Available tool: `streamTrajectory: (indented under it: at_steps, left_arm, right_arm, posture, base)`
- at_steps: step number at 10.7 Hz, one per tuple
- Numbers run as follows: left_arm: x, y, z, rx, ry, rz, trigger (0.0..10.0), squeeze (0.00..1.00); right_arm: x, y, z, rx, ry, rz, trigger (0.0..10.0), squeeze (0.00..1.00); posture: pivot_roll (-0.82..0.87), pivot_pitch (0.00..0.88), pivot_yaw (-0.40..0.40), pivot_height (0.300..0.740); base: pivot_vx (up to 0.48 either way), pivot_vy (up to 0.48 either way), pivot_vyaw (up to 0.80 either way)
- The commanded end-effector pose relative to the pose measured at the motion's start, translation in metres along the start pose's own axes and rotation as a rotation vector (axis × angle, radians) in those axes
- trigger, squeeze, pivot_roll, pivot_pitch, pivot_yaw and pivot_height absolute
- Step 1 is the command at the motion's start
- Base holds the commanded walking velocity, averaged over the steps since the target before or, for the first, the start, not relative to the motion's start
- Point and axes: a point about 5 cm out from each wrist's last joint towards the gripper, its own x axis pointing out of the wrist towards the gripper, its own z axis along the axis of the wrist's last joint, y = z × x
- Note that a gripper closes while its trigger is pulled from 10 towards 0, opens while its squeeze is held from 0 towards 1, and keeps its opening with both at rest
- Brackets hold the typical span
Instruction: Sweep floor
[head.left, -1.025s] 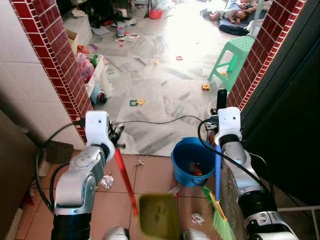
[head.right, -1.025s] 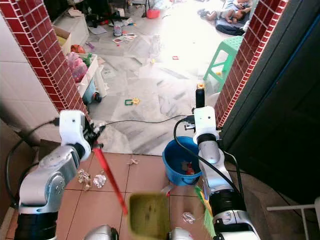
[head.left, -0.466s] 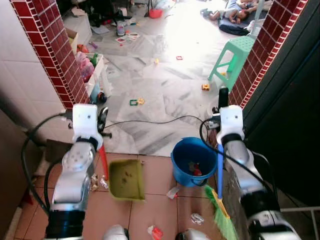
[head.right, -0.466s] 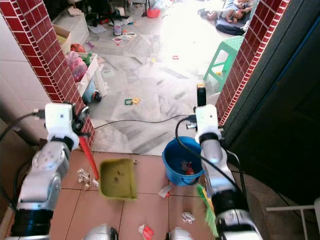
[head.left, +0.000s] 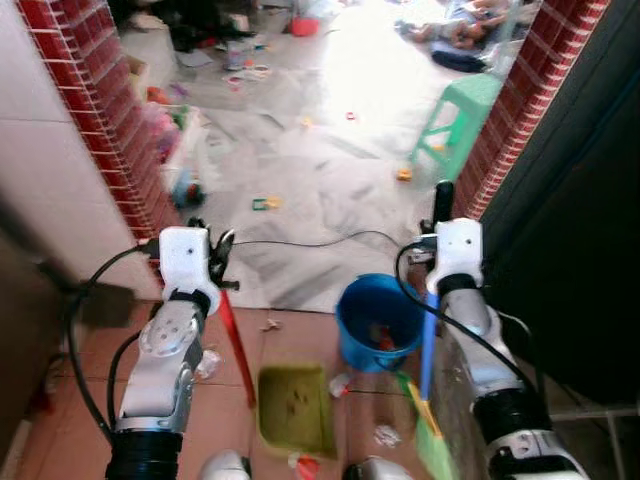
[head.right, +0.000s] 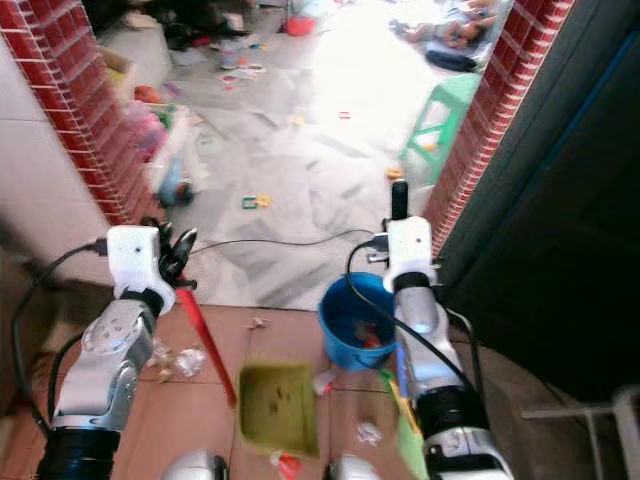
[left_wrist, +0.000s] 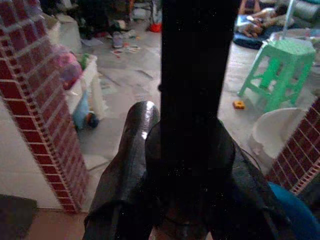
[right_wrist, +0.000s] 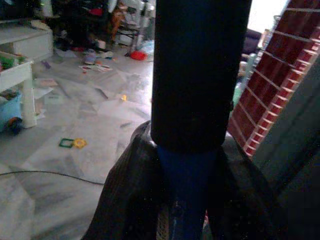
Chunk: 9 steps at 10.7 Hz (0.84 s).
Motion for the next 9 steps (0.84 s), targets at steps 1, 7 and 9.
streamTrajectory:
  at_steps: [1, 7, 9]
  left_arm:
    - [0.0033, 0.0013, 0.0173, -0.003, -0.089, 0.001, 10.0, 0.0]
    - [0.0097, -0.0011, 0.0198, -0.026, -0.093, -0.037, 10.0, 0.0]
    - [0.0102, -0.0015, 0.0195, -0.031, -0.092, -0.04, 10.0, 0.0]
  right_arm:
    - [0.0035, -0.009, 0.0028, -0.016, -0.014, -0.026, 10.0, 0.0]
    - [0.0, -0.0184, -0.0049, -0.035, 0.009, -0.052, 10.0, 0.0]
    - [0.0004, -0.0179, -0.0051, -0.036, 0.01, -0.052, 10.0, 0.0]
  posture:
    - [-0.01, 0.0, -0.057, 0.74]
    - [-0.02, 0.0, -0.043, 0.74]
    - [-0.02, 0.0, -0.045, 0.74]
  base:
    - [0.0, 0.0, 0.0]
    - [-0.304, 0.0, 0.0]
    - [-0.448, 0.0, 0.0]
